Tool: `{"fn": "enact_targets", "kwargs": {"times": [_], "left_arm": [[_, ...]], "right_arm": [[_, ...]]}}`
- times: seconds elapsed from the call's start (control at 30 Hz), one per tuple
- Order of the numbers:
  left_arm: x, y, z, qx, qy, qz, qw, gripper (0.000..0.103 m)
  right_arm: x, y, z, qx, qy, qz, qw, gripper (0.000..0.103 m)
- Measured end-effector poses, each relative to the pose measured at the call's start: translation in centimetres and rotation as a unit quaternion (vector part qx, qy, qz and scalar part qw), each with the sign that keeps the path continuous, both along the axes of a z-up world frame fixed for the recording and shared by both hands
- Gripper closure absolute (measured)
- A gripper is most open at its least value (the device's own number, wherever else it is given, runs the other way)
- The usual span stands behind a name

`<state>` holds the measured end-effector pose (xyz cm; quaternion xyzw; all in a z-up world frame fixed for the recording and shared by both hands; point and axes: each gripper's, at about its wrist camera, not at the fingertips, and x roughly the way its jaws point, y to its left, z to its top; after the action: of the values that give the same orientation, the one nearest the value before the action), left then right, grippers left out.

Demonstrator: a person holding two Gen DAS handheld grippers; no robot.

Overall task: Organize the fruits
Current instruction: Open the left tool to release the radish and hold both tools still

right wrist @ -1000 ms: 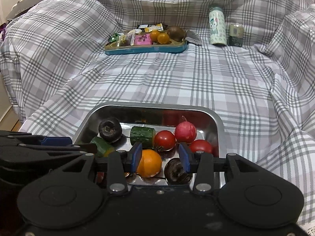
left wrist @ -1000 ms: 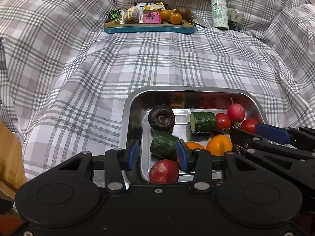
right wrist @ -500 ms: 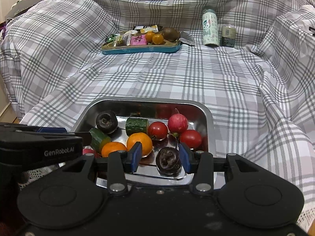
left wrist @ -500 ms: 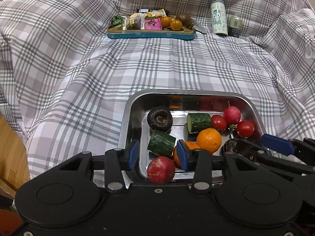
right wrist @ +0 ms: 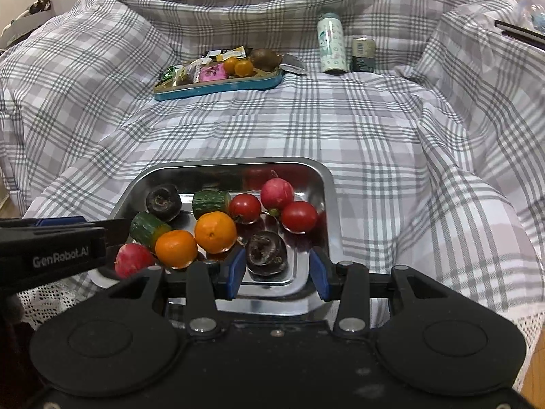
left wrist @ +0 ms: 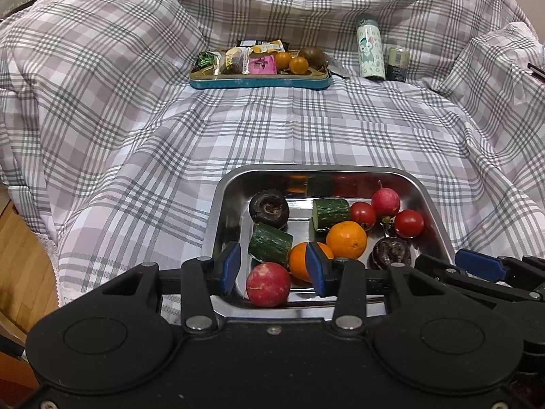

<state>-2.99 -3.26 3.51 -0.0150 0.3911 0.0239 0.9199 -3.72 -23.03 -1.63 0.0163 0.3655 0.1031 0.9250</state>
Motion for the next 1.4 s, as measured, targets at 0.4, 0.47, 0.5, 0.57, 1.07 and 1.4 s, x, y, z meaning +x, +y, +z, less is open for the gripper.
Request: {"fn": "enact_targets", "kwargs": {"times": [0.4,0.47,0.5,0.57,1.07,1.4], "left_arm": [[-1.9,-1.1,0.7,0.017,-0.025,-0.004,0.9995,0.053],[-2.0,-1.1,0.8,0.018,-0.028,-0.005,0.9994,0.053],[-2.1,-1.2,0.9,0.018,-0.029,-0.005,0.9994,0.053],[-2.3,-1.3,1.0,0.017,-0.03,-0.007,0.9994,0.053],[-2.4,-1.4,1.0,0.01,-0.027,-0.01,0.9995,0.053],[-2.4,-1.2,0.9,0.007,-0.025,-0.007,0.9996,0.053]], "right_arm": [[-2.1,-0.5,1.0,0.005,-0.027,0.001,1.0,0.059],[-2.4,-0.6,1.0,0.006,-0.029,0.0,1.0,0.059],[-2.5,-0.6,1.0,0.007,-0.029,-0.001,1.0,0.059],[-2.7,-0.7,1.1,0.008,-0.029,-0.002,1.0,0.059],[-2.9,-0.4,1.1,0.003,-0.028,0.004,1.0,0.059],[-2.8,-0.3,1.1,0.0,-0.028,0.008,1.0,0.059]]}}
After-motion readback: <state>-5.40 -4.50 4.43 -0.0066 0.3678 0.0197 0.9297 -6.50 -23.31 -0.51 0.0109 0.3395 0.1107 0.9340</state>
